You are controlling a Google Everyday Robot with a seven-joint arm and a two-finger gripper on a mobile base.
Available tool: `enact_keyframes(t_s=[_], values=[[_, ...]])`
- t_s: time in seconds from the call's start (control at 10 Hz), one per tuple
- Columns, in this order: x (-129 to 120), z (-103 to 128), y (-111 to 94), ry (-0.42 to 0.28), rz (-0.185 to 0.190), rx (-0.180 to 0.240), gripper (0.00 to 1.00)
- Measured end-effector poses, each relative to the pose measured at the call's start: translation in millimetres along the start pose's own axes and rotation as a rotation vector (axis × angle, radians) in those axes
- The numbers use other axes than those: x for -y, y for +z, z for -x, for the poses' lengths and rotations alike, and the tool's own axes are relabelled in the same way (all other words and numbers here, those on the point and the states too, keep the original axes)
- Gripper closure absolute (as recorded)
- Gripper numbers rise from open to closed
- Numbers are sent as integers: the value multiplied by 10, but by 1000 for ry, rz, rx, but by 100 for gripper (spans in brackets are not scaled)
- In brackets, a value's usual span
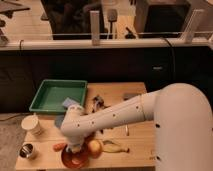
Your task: Wipe red bowl with towel
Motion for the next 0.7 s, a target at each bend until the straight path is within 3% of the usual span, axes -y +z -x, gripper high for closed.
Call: enact_keyframes(t_s=[0.2, 0.7], values=[[76, 148, 13, -32, -9, 60, 98], [21, 522, -32, -130, 10, 144, 98]])
